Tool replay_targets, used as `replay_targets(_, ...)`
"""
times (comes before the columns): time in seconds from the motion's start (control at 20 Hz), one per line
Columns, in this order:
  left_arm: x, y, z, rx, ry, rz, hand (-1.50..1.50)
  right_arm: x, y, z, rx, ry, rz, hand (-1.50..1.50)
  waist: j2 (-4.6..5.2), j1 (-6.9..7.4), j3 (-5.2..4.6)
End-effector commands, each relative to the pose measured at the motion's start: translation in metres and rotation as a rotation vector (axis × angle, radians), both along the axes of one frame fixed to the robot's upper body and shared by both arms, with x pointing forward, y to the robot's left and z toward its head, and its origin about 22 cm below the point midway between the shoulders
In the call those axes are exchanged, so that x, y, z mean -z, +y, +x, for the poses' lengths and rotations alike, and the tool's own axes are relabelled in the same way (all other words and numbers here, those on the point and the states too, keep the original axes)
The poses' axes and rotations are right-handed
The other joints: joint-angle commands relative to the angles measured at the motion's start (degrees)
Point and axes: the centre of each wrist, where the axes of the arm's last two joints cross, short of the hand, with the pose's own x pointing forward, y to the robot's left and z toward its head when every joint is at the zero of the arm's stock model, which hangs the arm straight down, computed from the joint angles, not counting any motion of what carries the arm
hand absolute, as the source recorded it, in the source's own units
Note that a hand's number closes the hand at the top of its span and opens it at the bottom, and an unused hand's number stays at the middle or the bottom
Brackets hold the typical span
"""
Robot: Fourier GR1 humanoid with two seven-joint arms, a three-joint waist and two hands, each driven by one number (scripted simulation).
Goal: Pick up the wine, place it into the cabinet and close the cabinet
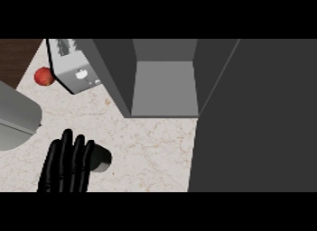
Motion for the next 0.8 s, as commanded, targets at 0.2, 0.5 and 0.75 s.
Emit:
replay_targets(0.2, -0.013, 0.029, -0.003, -0.087, -0.046, -0.038, -1.50, -0.015, -0.002, -0.017, 0.003, -0.050, 0.023, -1.50, 0.05, -0.08, -0.04)
replay_targets(0.5, -0.015, 0.055, -0.003, -0.101, -0.001, -0.038, -1.50, -0.013, -0.003, -0.021, -0.008, -0.015, 0.005, -1.50, 0.07, -0.23, -0.08)
replay_targets(0.75, -0.001, 0.066, 0.002, -0.108, 0.047, -0.073, -1.50, -0.020, -0.003, -0.032, -0.001, -0.025, 0.008, -1.50, -0.08, -0.31, -0.14)
